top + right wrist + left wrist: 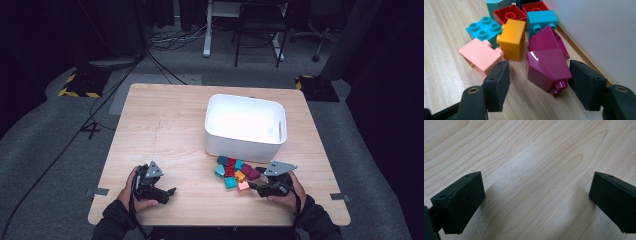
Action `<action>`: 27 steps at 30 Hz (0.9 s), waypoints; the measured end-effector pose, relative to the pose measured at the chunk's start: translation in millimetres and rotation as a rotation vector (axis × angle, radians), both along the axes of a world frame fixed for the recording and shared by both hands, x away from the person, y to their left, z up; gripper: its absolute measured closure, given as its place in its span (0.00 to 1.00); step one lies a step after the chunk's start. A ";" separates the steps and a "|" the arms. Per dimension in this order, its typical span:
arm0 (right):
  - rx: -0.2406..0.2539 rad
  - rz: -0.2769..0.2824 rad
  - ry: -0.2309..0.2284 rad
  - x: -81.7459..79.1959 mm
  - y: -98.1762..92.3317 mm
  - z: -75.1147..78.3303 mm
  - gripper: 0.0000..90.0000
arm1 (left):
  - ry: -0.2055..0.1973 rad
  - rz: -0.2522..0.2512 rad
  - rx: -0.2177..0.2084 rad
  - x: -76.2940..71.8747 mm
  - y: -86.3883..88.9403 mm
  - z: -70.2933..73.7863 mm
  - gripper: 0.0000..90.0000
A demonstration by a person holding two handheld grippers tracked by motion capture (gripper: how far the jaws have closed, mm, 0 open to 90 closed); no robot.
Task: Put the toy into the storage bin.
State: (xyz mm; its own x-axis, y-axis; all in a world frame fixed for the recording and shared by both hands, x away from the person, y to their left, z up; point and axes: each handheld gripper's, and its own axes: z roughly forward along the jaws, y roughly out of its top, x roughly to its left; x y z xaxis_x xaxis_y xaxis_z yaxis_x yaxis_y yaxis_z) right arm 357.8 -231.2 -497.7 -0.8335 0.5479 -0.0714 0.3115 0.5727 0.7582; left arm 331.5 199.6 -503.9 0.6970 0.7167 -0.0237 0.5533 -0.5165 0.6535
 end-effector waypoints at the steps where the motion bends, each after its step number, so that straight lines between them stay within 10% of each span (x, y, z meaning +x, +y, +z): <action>1: 0.007 0.002 -0.001 1.0 1.7 -0.9 0.39 | 0.000 0.000 0.000 0.0 0.0 0.0 0.01; 15: 0.025 -0.039 0.013 4.6 2.2 -3.6 0.64 | 0.000 0.004 0.001 -0.2 -0.2 0.0 0.01; 27: 0.051 -0.086 -0.003 2.4 -20.6 5.7 0.65 | 0.000 0.004 0.000 -0.2 -0.2 0.0 0.01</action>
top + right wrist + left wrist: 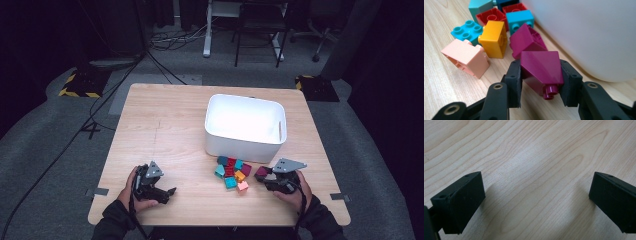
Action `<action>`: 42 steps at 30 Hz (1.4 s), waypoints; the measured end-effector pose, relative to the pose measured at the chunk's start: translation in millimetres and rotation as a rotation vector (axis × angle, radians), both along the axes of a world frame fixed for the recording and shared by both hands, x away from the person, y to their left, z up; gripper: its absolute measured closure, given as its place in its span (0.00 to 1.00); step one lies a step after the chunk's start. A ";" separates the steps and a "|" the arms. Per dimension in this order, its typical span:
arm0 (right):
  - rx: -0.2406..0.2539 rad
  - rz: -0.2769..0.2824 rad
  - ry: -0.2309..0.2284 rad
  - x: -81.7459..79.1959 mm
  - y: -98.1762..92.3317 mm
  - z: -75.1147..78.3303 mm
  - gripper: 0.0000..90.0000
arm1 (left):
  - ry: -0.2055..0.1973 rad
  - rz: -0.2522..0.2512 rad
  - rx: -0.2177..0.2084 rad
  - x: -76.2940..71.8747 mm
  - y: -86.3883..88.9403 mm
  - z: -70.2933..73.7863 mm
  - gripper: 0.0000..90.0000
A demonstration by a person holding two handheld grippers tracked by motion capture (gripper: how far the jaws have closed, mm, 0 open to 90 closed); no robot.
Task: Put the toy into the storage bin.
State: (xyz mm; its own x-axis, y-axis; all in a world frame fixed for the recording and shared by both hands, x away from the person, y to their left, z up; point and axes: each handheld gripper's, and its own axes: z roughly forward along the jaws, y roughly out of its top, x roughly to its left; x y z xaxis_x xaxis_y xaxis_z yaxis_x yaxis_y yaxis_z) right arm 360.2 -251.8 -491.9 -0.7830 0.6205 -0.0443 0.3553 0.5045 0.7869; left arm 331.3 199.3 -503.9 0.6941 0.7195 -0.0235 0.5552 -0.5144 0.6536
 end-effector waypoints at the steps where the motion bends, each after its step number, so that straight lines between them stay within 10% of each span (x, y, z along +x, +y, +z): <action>1: 0.000 0.000 0.000 0.0 0.0 0.0 0.65 | 0.000 0.000 0.000 0.0 0.0 0.0 0.01; 42: 0.035 0.016 -0.124 -4.5 -25.1 67.3 0.65 | 0.003 0.003 -0.002 0.0 -0.3 -0.2 0.01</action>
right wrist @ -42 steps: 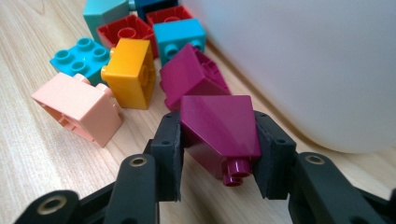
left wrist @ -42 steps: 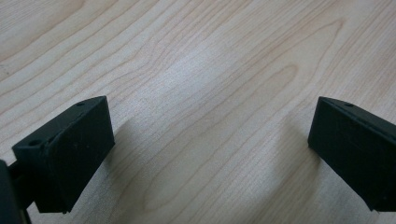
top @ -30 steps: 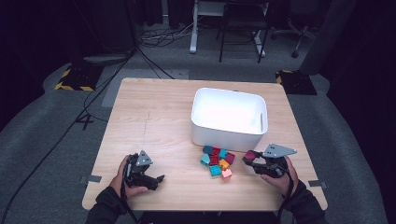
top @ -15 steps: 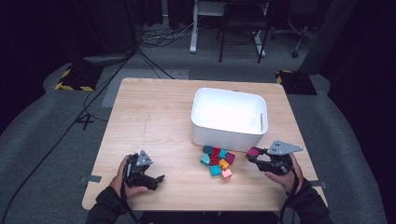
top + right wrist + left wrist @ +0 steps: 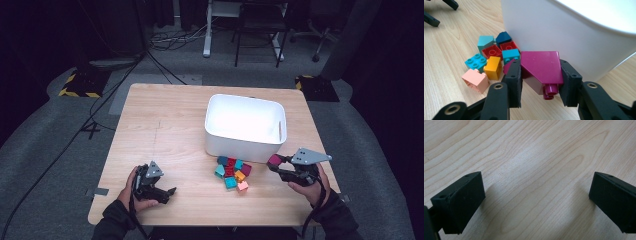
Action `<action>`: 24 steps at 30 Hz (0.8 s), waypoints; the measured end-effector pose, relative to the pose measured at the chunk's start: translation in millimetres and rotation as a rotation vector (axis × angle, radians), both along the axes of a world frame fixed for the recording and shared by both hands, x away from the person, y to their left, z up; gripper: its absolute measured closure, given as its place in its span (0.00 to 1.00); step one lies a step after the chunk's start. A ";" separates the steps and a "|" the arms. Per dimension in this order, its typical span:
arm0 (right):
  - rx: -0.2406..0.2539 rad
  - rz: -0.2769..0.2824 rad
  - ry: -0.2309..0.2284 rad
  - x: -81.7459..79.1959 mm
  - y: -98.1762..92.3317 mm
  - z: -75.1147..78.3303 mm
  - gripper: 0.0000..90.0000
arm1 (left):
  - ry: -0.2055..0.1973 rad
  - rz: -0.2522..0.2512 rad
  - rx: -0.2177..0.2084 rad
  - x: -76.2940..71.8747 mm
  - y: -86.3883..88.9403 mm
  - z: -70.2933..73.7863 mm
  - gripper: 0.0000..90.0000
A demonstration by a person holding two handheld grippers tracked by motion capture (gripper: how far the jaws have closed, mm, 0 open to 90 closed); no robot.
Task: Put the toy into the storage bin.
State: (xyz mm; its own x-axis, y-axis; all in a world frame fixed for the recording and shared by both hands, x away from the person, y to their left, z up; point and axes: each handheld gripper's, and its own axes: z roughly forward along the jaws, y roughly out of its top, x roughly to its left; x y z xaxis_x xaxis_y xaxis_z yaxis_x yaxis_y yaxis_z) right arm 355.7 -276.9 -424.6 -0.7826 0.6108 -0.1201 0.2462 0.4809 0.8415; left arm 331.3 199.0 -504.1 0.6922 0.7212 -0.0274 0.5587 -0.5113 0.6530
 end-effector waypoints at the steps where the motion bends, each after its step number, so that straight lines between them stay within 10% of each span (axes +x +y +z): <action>1: 0.000 0.000 0.000 0.0 0.0 0.0 0.65 | 0.000 0.001 0.001 0.0 0.0 0.0 0.01; 24: 0.017 0.018 -0.056 -2.1 0.6 45.2 0.66 | -0.005 0.000 0.003 0.1 0.1 0.1 0.01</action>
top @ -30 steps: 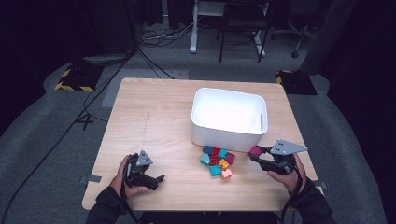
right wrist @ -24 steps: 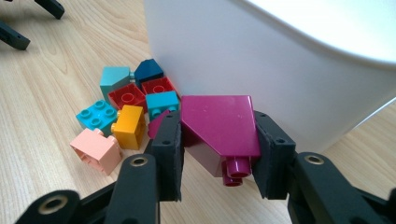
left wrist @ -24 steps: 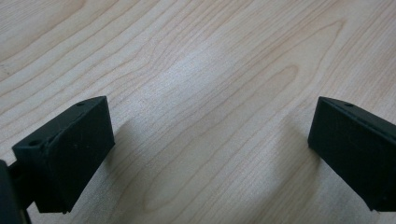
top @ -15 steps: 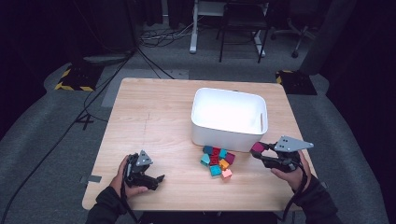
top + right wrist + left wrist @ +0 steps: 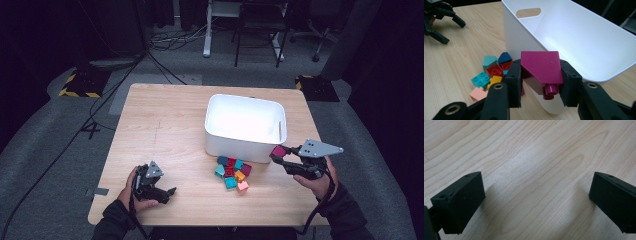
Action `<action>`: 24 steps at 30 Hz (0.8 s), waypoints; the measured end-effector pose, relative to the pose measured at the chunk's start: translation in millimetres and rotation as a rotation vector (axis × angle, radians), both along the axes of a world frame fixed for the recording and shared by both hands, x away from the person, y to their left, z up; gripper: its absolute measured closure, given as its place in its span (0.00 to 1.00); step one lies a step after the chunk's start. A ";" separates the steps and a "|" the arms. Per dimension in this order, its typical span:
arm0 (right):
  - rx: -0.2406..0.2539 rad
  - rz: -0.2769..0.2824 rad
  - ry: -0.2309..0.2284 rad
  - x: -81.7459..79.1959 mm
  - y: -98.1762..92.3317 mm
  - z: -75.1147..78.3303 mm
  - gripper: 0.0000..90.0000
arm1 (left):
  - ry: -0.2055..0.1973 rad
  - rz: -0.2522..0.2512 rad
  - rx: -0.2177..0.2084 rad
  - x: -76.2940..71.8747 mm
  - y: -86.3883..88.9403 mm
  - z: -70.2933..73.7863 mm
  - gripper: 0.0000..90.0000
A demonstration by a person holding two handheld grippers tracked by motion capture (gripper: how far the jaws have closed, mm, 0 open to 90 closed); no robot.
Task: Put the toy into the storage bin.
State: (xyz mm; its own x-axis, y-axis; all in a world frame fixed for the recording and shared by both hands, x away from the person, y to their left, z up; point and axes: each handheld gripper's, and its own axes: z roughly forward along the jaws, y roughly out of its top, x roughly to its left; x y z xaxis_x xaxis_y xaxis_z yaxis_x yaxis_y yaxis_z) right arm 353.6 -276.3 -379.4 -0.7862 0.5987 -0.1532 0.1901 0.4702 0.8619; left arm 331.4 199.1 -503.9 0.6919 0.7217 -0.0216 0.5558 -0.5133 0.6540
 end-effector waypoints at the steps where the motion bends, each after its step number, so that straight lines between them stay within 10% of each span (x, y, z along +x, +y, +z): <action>1: 0.000 -0.004 0.004 -0.3 0.4 1.5 0.66 | 0.001 0.001 0.001 -0.1 0.0 0.1 0.01; 24: 0.027 -0.002 -0.039 7.5 1.9 33.5 0.66 | -0.002 0.000 0.001 0.1 0.1 0.1 0.01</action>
